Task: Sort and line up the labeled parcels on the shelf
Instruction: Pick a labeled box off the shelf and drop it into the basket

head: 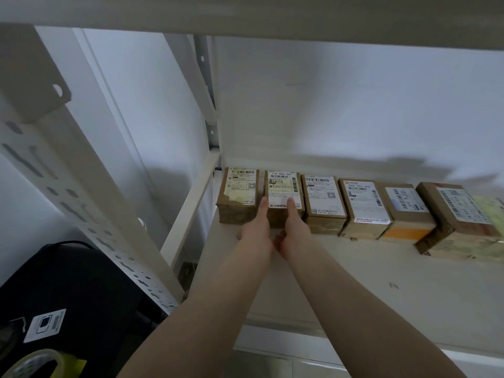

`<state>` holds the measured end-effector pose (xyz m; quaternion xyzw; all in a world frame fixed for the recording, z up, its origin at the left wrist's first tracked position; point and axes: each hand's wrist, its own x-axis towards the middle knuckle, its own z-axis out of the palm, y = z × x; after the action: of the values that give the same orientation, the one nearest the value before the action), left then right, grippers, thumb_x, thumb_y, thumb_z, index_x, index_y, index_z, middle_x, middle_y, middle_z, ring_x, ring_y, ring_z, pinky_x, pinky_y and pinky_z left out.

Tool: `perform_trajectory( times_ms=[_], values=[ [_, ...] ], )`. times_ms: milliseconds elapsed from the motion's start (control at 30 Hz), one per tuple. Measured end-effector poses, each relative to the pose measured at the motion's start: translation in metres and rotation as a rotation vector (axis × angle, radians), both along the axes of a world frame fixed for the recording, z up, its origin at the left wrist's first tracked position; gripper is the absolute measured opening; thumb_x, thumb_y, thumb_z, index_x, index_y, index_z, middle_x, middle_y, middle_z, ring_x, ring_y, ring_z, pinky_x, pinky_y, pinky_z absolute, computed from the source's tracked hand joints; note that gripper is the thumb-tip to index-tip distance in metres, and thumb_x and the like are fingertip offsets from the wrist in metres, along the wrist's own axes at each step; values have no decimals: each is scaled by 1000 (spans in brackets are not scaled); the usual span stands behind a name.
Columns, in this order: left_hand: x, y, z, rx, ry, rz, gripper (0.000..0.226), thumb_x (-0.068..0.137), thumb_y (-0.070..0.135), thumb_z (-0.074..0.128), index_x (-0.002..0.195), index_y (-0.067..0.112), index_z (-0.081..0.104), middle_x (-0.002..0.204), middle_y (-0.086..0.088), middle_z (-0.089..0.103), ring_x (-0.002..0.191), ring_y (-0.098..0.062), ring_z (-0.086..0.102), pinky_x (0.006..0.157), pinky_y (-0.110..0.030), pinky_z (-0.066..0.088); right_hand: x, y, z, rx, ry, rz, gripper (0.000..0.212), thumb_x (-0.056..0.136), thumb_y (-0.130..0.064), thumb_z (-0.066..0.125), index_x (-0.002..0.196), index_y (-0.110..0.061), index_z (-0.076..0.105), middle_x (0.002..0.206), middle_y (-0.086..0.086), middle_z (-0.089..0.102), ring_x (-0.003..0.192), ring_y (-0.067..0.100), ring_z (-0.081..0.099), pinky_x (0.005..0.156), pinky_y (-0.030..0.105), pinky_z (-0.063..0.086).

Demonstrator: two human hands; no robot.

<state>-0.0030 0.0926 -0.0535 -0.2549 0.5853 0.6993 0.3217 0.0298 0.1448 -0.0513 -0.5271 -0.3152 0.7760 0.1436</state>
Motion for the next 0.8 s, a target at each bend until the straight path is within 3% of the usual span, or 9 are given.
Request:
perform_trajectory(
  times_ms=[67,167,267,400,467,567,700,800],
  values=[
    [-7,16,-16,-35,-6,-69,122,23,78,73,125,15,51,114,-6,61,96,-32,62,84,-47,55,-1,3,-5,-24,24,9,68,74,-61,74,117,-12,58,110,10,61,92,33,60,87,45,53],
    [-16,32,-32,-102,-9,-148,131,9,83,67,120,15,53,109,-7,63,89,-35,65,81,-51,55,2,7,-8,1,19,39,65,75,-60,74,113,-11,56,104,13,65,83,31,61,92,48,53],
    [-18,33,-37,-114,7,-145,115,24,75,77,118,13,54,104,-9,66,84,-36,66,76,-50,56,5,11,-10,38,2,38,70,77,-56,75,122,-6,54,113,16,64,94,35,64,94,53,53],
    [-14,29,-36,-94,0,-122,108,25,69,78,115,13,59,98,-11,69,85,-36,66,81,-51,55,11,11,-19,85,7,86,67,74,-58,76,108,-2,61,99,15,69,85,33,68,89,51,56],
    [-10,25,-37,-51,18,-127,98,33,64,79,114,13,62,98,-11,70,86,-35,67,83,-50,56,17,11,-25,106,14,113,54,74,-56,77,91,-7,63,87,15,69,80,31,69,88,50,57],
    [0,16,-35,66,11,-97,93,38,57,85,115,11,64,98,-13,73,86,-33,71,79,-49,58,27,10,-30,110,46,91,38,78,-43,79,84,-8,65,82,12,70,79,29,70,86,46,58],
    [15,6,-23,129,96,-35,56,75,33,80,122,12,58,110,-13,71,96,-30,69,82,-43,57,39,3,-30,124,93,60,31,80,-32,80,93,-6,70,90,13,75,86,29,73,84,44,60],
    [22,4,-24,176,140,-14,49,83,22,73,128,13,57,112,-13,70,97,-30,69,88,-47,55,45,-1,-30,122,131,29,28,82,-25,79,102,-6,70,93,13,75,87,28,73,79,39,60]
  ],
)
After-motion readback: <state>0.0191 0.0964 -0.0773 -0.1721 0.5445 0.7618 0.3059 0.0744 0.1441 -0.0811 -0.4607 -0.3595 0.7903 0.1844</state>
